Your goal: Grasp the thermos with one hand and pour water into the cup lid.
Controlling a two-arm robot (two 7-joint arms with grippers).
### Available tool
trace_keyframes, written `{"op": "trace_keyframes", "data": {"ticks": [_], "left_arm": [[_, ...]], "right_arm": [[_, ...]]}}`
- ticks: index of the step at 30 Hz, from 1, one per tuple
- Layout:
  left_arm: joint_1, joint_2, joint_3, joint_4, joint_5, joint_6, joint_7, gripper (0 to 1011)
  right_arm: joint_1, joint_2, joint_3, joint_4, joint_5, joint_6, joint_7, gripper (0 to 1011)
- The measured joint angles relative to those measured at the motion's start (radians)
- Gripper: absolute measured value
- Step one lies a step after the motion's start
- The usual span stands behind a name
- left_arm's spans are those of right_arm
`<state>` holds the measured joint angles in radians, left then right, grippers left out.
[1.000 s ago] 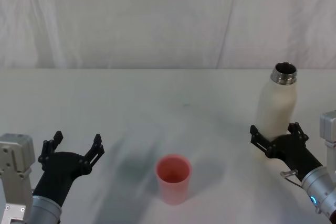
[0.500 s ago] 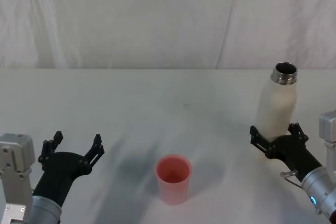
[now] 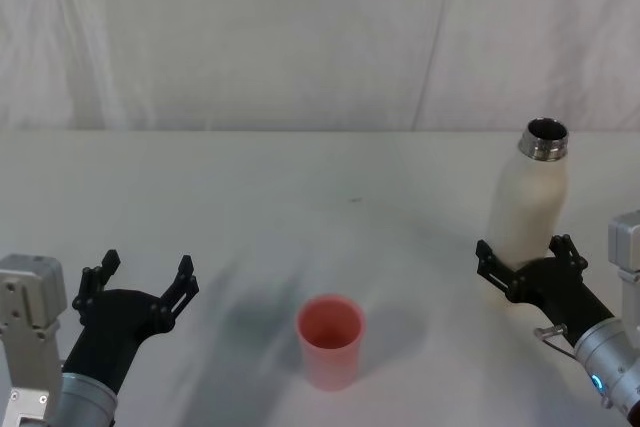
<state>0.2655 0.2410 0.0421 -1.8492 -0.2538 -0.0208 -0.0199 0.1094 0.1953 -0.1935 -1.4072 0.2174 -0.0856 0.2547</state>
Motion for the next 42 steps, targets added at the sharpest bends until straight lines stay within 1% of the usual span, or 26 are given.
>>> {"op": "trace_keyframes", "data": {"ticks": [10,26,37,42], "left_arm": [[0.000,0.000,0.000,0.000,0.000,0.000,0.000,1001],[0.000,0.000,0.000,0.000,0.000,0.000,0.000,1001],[0.000,0.000,0.000,0.000,0.000,0.000,0.000,1001],[0.000,0.000,0.000,0.000,0.000,0.000,0.000,1001]], "right_arm": [[-0.006,0.002,0.003,-0.009,0.008,-0.002,0.002,1002],[-0.027,0.032,0.005,-0.032,0.035,-0.002,0.032,1002],[-0.063,0.063,0.022,-0.072,0.072,0.004,0.047,1001],[-0.072,0.071,0.027,-0.084,0.080,0.004,0.048,1001]]}}
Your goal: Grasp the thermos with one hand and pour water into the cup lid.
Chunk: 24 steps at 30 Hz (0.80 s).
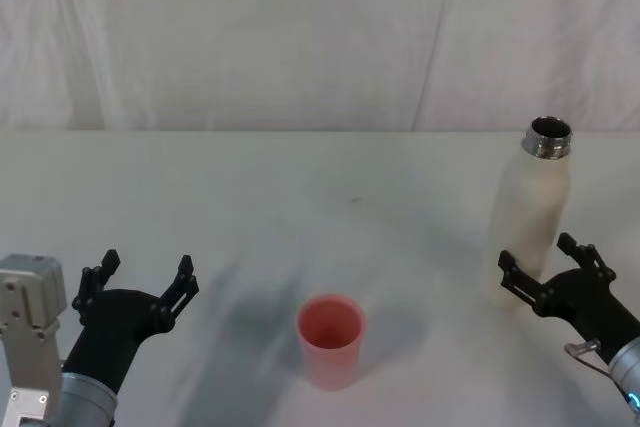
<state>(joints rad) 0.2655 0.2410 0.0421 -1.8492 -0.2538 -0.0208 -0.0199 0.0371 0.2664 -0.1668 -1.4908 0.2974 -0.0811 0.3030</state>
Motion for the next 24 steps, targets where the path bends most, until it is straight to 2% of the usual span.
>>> {"op": "trace_keyframes", "data": {"ticks": [6,13,24], "left_arm": [[0.000,0.000,0.000,0.000,0.000,0.000,0.000,1001],[0.000,0.000,0.000,0.000,0.000,0.000,0.000,1001],[0.000,0.000,0.000,0.000,0.000,0.000,0.000,1001]], "right_arm": [[-0.031,0.014,0.009,-0.038,0.021,0.002,0.006,1001],[-0.094,0.033,0.020,-0.114,0.048,0.000,0.010,1001],[-0.174,0.046,0.037,-0.201,0.059,-0.022,-0.009,1001]]}}
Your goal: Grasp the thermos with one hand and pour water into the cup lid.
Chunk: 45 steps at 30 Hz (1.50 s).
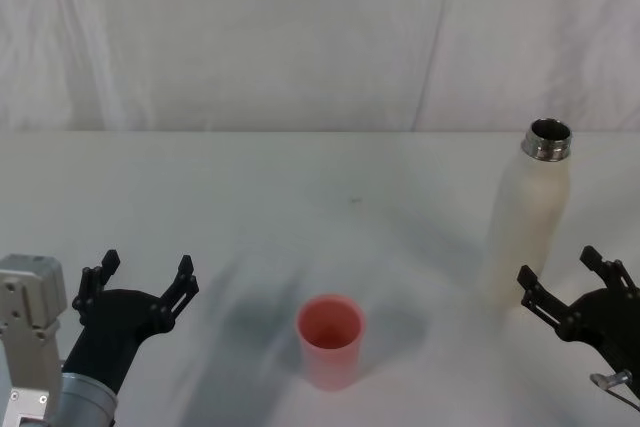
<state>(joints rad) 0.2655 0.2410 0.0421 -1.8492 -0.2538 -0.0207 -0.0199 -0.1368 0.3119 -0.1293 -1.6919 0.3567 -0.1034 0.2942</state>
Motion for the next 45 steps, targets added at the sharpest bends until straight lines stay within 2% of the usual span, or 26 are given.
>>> {"op": "trace_keyframes", "data": {"ticks": [14,32,45], "left_arm": [[0.000,0.000,0.000,0.000,0.000,0.000,0.000,1001],[0.000,0.000,0.000,0.000,0.000,0.000,0.000,1001],[0.000,0.000,0.000,0.000,0.000,0.000,0.000,1001]], "right_arm": [[-0.049,-0.024,-0.010,-0.036,-0.023,-0.017,-0.030,1001],[-0.032,-0.031,-0.043,-0.048,-0.005,0.000,-0.005,1001],[-0.032,-0.024,-0.047,-0.050,0.003,0.001,0.000,1001]]}}
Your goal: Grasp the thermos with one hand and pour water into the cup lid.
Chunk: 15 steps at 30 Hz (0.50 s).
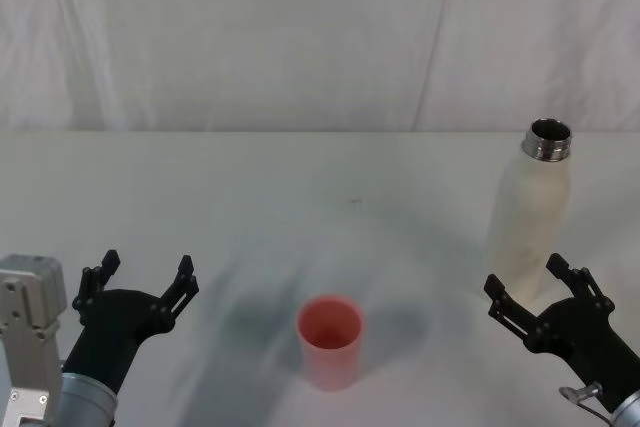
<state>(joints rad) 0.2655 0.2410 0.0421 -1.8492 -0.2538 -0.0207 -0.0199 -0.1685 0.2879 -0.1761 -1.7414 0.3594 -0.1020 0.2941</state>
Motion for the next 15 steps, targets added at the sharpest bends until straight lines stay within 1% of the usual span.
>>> {"op": "trace_keyframes", "data": {"ticks": [15], "left_arm": [[0.000,0.000,0.000,0.000,0.000,0.000,0.000,1001]], "right_arm": [[0.000,-0.001,0.001,0.001,0.000,0.000,0.000,1001]]}}
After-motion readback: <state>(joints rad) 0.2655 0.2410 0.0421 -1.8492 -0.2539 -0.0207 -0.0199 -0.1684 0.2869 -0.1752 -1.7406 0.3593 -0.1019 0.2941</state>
